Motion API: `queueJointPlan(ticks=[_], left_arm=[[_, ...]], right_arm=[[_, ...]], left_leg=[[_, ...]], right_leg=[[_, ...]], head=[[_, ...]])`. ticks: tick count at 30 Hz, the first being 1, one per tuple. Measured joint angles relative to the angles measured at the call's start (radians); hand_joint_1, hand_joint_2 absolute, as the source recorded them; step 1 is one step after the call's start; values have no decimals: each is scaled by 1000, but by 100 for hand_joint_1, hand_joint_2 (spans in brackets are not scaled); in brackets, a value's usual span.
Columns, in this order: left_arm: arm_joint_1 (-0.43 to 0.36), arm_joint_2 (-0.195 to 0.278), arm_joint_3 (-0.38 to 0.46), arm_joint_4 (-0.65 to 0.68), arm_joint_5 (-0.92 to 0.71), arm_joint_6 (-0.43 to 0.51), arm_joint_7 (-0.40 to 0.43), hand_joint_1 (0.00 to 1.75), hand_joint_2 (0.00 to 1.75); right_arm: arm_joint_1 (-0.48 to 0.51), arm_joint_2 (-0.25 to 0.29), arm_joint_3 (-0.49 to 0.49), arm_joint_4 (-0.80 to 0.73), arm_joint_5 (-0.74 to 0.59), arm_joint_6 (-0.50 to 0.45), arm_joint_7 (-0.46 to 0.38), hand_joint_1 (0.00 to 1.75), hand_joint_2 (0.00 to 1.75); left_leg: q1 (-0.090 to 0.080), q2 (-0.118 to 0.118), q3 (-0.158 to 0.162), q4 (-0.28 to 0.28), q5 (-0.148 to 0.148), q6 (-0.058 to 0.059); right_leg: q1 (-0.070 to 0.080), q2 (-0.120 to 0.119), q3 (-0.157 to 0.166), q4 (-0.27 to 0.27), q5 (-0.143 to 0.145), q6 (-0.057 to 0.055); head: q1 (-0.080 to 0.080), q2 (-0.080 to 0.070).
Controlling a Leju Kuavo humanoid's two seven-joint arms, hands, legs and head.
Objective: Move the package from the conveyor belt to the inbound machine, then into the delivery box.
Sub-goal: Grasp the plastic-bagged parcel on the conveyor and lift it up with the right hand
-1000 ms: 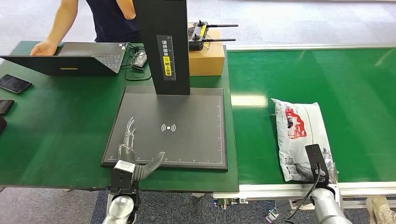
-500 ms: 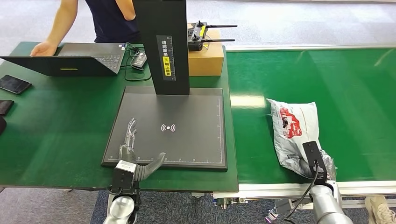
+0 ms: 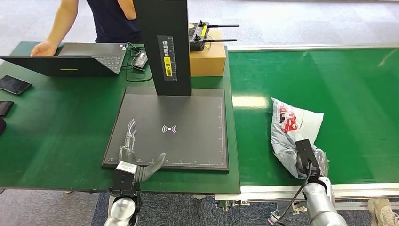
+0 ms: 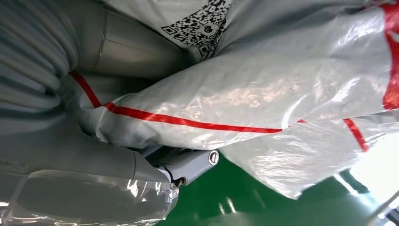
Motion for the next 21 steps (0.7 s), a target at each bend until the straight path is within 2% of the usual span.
queueJointPlan(ticks=[11, 21], left_arm=[[0, 0, 1, 0, 12, 11, -13, 0, 175], [-1, 0, 1, 3, 12, 8, -22, 0, 175]], right_arm=[[57, 70, 94, -231, -43, -82, -48, 171, 175], [149, 120, 239, -518, -50, -261, -77, 170, 175]], left_leg=[[0, 0, -1, 0, 0, 0], [0, 0, -1, 0, 0, 0]], right_leg=[[0, 0, -1, 0, 0, 0], [0, 0, -1, 0, 0, 0]], head=[[0, 0], [0, 0]])
